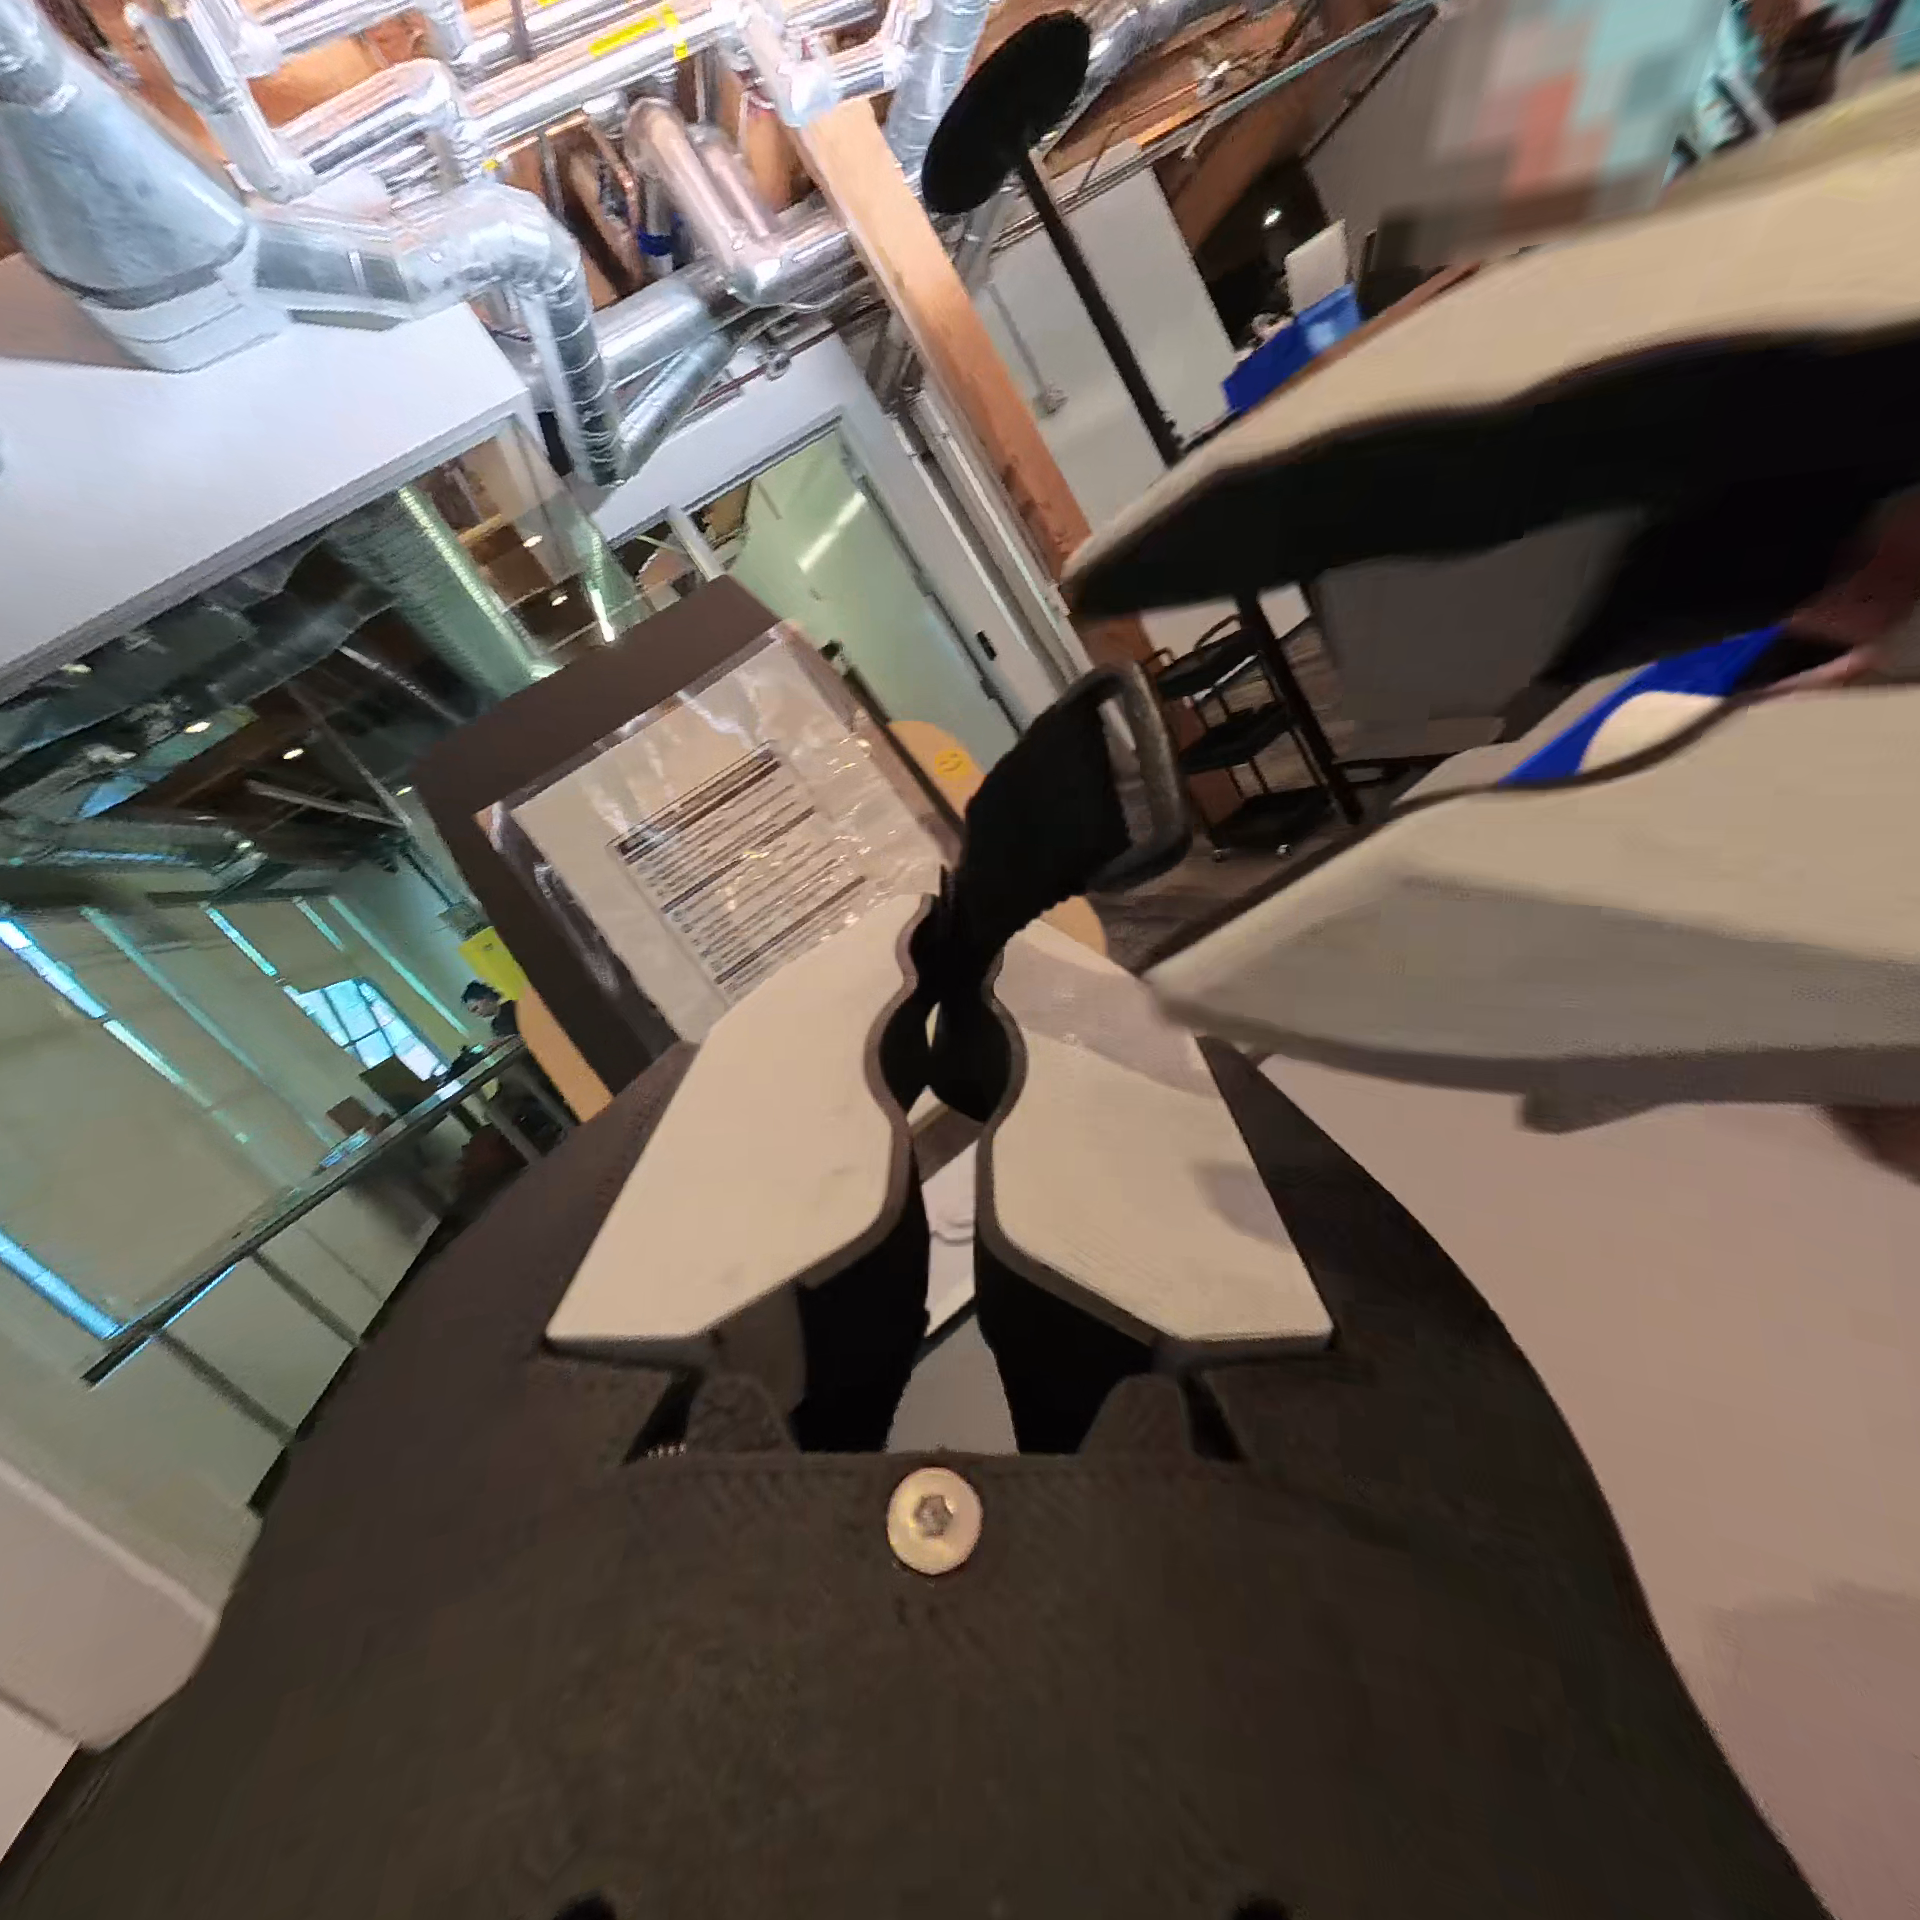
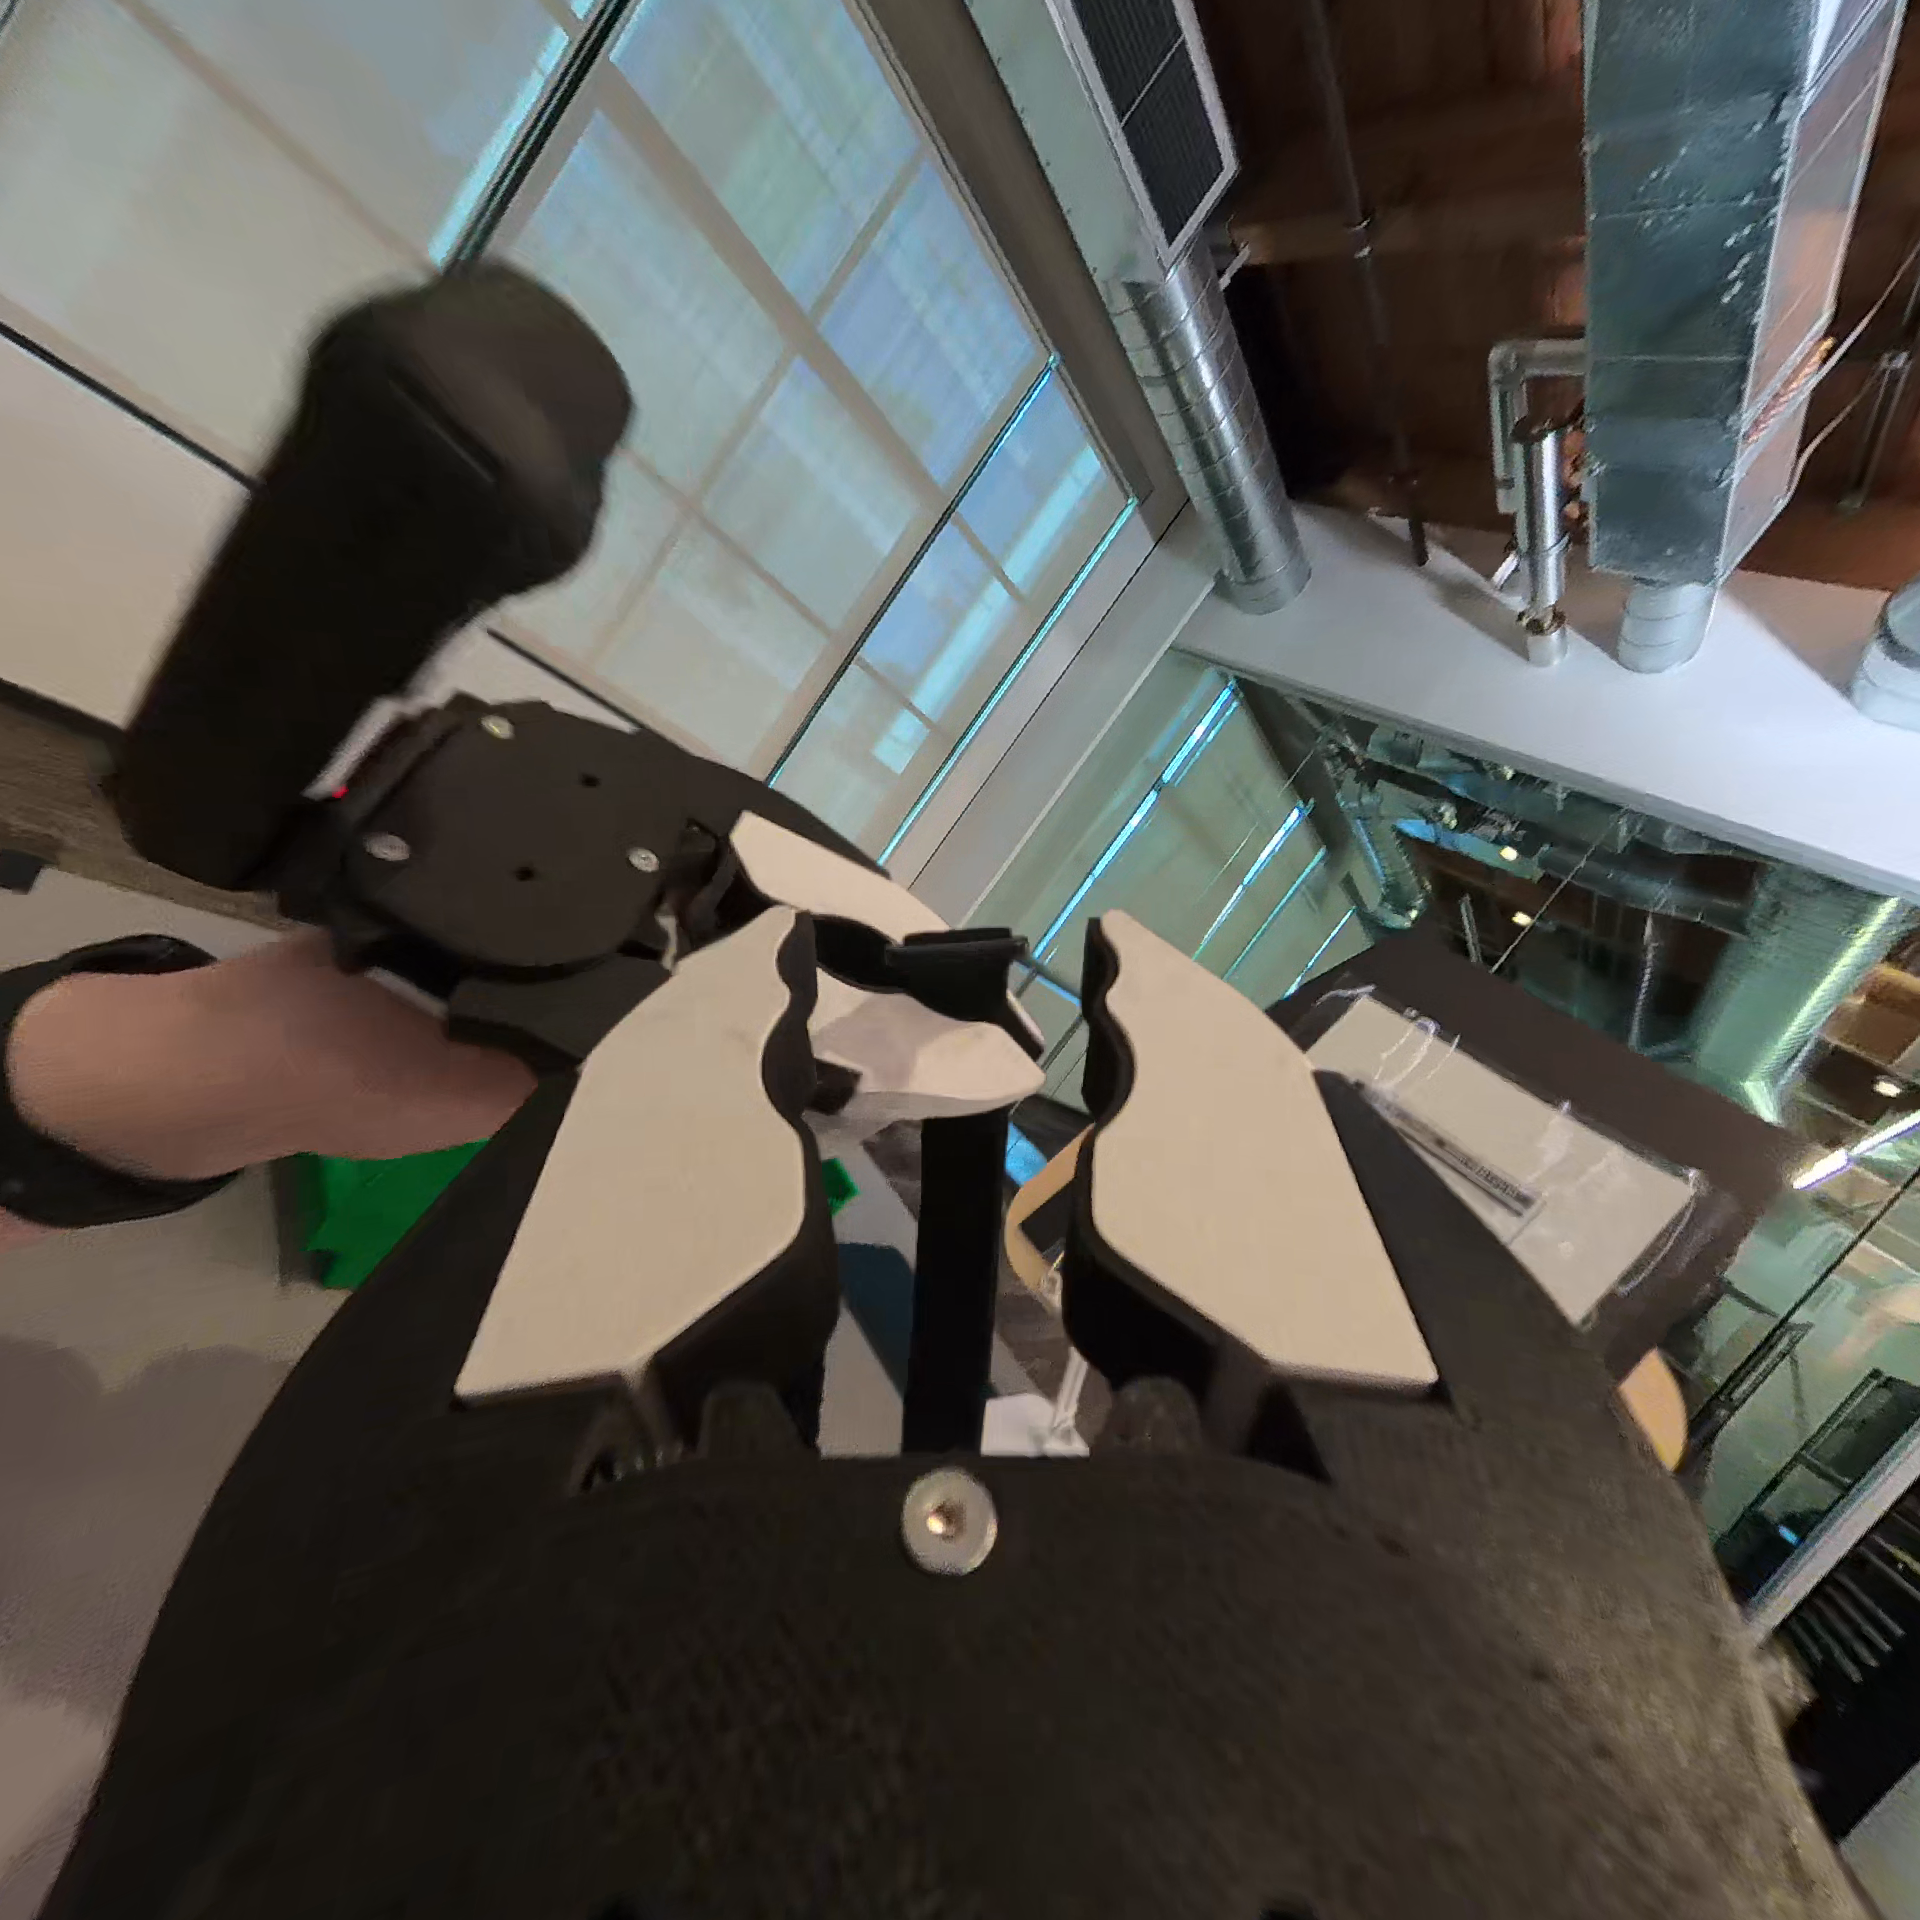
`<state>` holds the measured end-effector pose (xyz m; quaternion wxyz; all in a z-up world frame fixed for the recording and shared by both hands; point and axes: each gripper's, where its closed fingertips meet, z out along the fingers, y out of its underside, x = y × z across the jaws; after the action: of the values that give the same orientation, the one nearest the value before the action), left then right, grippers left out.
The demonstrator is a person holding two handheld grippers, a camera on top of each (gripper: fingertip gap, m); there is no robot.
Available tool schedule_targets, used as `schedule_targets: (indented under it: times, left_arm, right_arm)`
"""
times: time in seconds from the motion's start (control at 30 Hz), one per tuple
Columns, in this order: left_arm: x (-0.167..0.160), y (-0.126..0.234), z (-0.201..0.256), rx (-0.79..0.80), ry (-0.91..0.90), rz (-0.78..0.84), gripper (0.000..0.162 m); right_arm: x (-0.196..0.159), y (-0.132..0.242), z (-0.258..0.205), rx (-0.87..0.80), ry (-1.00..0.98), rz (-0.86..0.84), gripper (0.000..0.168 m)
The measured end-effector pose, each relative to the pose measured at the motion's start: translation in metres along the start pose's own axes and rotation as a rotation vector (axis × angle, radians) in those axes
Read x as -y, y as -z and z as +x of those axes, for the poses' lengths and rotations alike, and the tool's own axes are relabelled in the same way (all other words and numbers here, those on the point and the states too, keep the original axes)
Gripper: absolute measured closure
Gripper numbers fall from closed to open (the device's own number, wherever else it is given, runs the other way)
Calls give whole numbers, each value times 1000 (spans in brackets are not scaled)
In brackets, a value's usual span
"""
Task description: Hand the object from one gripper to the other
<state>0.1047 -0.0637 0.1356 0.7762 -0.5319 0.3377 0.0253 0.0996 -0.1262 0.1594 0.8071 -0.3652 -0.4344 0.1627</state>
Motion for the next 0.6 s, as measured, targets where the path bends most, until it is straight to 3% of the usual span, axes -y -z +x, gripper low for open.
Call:
schedule_targets:
  times: [0.07,0.2,0.27,0.33,0.47,0.6]
  left_arm:
    - [8,3,12,-43,26,21,159]
    - [15,6,27,-81,7,35,159]
    - [21,8,31,-91,10,78,157]
    - [28,11,32,-108,4,114,142]
    - [28,16,37,-214,38,60,119]
    - [24,23,46,-402,145,20,120]
  right_arm:
    - [-6,-1,2,7,-31,-9,120]
    - [0,3,1,37,-51,47,143]
    - [4,7,7,24,-50,62,144]
    - [6,11,21,12,-135,72,144]
    - [0,27,67,55,-571,134,144]
    - [0,49,101,316,-1120,303,143]
